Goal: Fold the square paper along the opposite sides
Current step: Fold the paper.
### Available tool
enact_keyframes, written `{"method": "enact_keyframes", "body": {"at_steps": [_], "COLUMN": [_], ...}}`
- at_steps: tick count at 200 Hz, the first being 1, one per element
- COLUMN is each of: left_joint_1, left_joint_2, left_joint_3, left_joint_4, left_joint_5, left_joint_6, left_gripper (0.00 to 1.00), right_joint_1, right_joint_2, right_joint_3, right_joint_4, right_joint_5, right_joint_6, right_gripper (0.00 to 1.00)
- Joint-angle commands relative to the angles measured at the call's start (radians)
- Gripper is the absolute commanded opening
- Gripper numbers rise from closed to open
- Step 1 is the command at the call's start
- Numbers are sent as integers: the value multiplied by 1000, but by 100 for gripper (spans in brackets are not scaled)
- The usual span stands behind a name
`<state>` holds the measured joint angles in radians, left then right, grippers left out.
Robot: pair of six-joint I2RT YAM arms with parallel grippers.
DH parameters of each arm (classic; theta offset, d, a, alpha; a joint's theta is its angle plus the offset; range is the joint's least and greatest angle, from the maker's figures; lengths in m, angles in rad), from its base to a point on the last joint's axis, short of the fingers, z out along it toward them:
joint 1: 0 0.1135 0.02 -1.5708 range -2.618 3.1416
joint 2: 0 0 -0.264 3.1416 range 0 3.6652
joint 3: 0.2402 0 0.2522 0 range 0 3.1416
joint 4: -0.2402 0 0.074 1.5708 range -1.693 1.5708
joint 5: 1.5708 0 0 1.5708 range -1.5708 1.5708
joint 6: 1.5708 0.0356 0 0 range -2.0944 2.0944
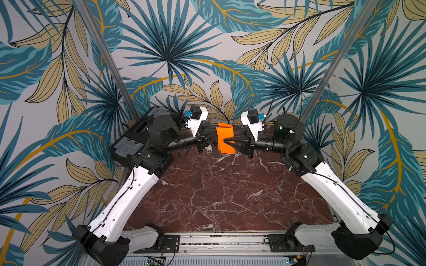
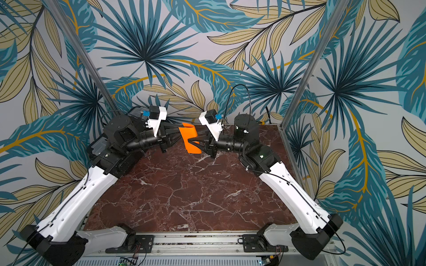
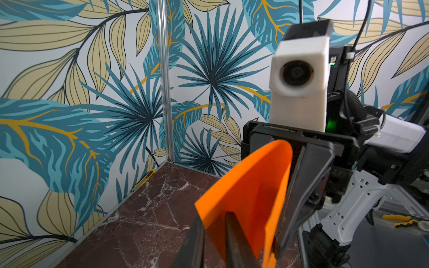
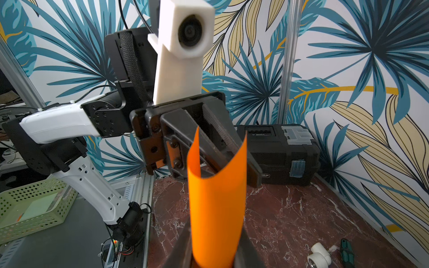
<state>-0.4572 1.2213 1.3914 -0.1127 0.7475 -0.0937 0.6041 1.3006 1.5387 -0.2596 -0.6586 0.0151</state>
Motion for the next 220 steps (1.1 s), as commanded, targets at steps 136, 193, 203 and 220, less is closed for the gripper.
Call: {"method": "enact_keyframes", "body": {"at_steps": [136,193,203,220], "left_joint_1": [18,17,14,10], "left_joint_2": [-64,-15,-14,-16], "left_joint_3": [-98,-94,-98,-105], "left_joint_4": [151,273,282,299], "left_joint_5": [273,323,329,346], "left_joint_6": [-32,-129,-136,-153], "left_gripper": [100,100,100,100], "right_joint_1": [2,2,2,2], "right_joint_2": [-47,-17,-11,2], "right_joint_3": [76,98,100,105], "right_joint_4": [-34,-6,-3,3], "right_joint_5": [-57,-106,-107,-104], "right_joint_6": [5,37,38,36], "right_gripper": [26,25,25,26]}}
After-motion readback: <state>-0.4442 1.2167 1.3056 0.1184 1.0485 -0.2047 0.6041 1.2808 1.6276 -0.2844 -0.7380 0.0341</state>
